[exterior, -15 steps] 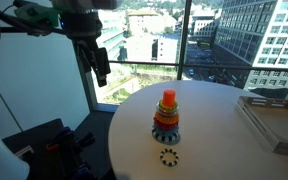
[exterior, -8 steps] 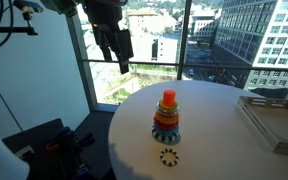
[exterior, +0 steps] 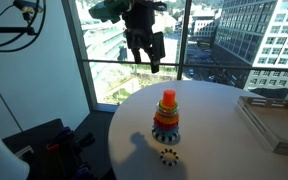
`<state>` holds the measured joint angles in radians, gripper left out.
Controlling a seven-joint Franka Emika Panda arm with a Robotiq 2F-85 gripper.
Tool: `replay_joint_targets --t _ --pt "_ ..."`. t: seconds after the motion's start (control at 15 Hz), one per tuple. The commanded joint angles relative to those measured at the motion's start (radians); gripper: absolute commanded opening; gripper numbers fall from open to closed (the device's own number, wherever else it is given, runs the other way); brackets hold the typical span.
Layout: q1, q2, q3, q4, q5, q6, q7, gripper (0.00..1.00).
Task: Remove the green ring from the orange rod and put it on the table
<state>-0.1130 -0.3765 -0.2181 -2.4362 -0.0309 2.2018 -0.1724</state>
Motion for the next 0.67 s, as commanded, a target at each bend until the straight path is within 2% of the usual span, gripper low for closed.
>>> replay_joint_targets --t 0.0,0.6 --pt "-0.022 0.121 0.025 0.09 -0.021 0.031 0.052 1.0" --pt "-0.048 0.268 0.021 0.176 -0.021 0.022 0.118 1.0"
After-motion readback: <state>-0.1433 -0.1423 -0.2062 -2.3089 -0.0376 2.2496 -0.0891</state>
